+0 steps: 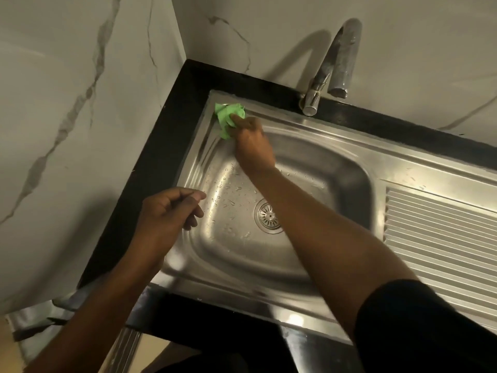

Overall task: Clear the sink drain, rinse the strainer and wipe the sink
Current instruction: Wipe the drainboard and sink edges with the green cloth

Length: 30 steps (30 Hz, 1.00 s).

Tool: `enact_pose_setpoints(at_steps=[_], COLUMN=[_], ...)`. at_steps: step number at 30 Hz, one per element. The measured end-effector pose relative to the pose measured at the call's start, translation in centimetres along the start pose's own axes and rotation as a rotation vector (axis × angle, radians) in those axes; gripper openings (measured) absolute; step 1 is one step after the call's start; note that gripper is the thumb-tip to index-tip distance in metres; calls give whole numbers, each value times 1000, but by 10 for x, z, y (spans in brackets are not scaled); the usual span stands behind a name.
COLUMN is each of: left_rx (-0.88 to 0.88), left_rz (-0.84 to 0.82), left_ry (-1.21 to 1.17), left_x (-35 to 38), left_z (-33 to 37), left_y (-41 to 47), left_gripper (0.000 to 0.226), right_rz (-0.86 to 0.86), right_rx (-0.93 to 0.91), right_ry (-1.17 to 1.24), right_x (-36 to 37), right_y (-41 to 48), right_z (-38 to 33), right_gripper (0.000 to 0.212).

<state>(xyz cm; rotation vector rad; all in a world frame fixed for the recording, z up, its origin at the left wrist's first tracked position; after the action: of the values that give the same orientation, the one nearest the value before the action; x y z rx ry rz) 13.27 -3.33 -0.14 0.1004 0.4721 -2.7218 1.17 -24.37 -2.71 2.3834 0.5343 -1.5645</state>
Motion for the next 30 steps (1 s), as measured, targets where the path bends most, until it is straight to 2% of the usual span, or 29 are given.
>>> enact_pose_setpoints(at_steps=[5, 9, 12, 22, 25, 27, 29, 30], left_rx=[25, 51, 46, 104, 103, 111, 111, 114], left_rz=[-40, -56, -63, -103, -125, -138, -143, -144], left_ry=[-14, 8, -17, -3, -36, -43, -41, -39], left_x=[18, 23, 25, 24, 28, 30, 31, 31], left_z=[7, 9, 12, 23, 24, 26, 25, 25], left_y=[-1, 0, -4, -13, -16, -19, -20, -19], left_gripper=[15, 16, 11, 18, 12, 25, 31, 32], right_rz=[-77, 11, 68, -24, -84, -132, -58, 48], right_rx=[134, 212, 347, 513, 496, 579, 689, 731], right_ry=[-167, -222, -217, -346, -292, -219, 27, 158], right_x=[-39, -80, -100, -121, -123, -125, -132, -139], right_y=[-27, -75, -109, -187, -215, -222, -219, -214], right_z=[112, 174, 212, 205, 190, 196, 204, 208], right_gripper=[68, 58, 53, 27, 35, 29, 16, 13])
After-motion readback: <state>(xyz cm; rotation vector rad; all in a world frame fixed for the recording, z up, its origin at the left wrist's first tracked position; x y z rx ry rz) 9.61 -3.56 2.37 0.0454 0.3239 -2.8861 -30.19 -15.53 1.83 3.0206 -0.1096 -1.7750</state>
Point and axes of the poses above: each hand's wrist, its own y-axis towards the middle knuckle, its own x-axis out of the palm, z = x × y, the point moved 7 cm from there along y, towards the middle knuckle, and after that the axes turned 5 degrees about x, right-handed, at the moved point
